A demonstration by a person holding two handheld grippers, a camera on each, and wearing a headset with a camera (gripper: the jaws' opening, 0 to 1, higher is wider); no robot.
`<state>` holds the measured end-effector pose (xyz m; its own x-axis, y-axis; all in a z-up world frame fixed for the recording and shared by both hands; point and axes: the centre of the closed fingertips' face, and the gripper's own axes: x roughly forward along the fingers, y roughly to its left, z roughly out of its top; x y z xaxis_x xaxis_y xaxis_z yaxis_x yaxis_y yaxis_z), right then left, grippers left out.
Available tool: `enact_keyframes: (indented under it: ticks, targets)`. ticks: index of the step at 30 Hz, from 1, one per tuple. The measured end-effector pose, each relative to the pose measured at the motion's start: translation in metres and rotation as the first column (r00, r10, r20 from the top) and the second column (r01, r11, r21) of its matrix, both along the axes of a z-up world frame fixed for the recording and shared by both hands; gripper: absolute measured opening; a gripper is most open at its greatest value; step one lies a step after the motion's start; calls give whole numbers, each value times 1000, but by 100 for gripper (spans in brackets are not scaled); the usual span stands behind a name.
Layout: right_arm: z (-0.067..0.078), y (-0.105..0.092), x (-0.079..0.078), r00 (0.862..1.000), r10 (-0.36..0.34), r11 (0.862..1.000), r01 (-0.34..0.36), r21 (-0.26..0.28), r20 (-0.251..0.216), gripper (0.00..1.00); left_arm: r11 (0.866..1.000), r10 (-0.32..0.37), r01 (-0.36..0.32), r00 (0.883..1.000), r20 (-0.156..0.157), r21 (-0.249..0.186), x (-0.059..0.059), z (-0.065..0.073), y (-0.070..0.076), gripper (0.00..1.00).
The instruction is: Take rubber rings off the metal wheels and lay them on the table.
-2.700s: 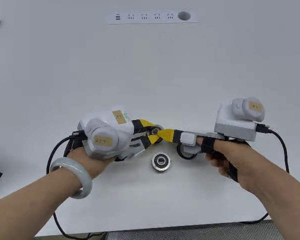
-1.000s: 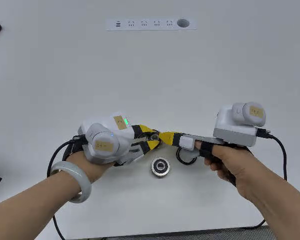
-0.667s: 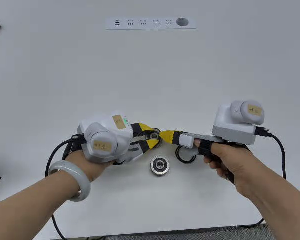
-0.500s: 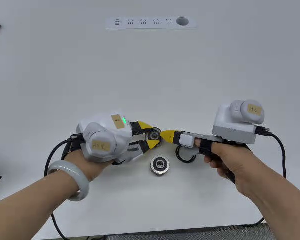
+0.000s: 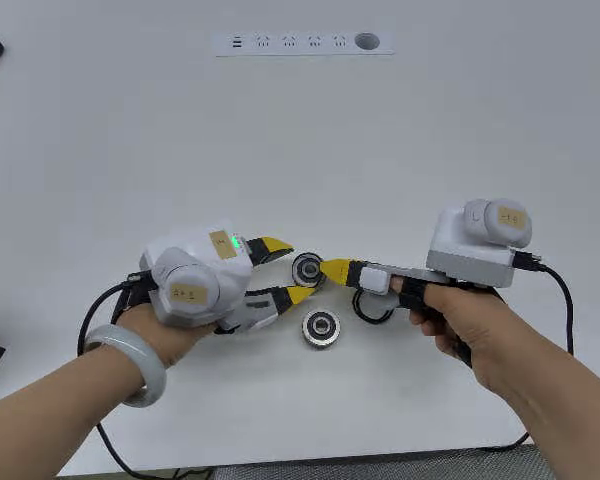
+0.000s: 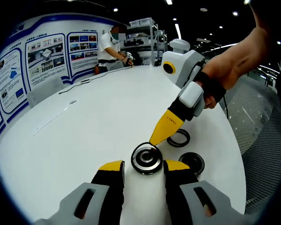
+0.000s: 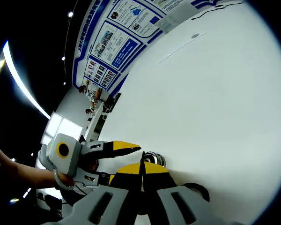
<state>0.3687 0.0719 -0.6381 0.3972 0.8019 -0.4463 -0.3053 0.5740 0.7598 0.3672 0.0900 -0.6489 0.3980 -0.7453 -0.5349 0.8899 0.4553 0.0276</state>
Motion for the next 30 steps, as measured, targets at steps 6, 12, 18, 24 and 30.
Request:
enact_keyframes:
  ticks: [6,12,18,24,30]
  targets:
    - [6,3,-5,1000,5,1000,-5,15,2,2,1000,15,-15,1000,-6,5,-1,-2,5,39]
    - [17,5,-10,1000,3,999,-4,43,12,2,1000,30,-30,999,-10,5,-3,-3,11,41]
    - [25,-2,-18,1000,-13,998,12,59,17,2,999,46,-46,999,-15,4,-4,-5,19,42]
    - [20,-23,-25,999,-46,998,46,51,7,2,998,60,-60,998,-22,6,-5,-7,25,45]
    - [16,-45,-29,996,-94,995,94,40,-9,2,998,68,-68,998,-18,11,-6,-8,29,48]
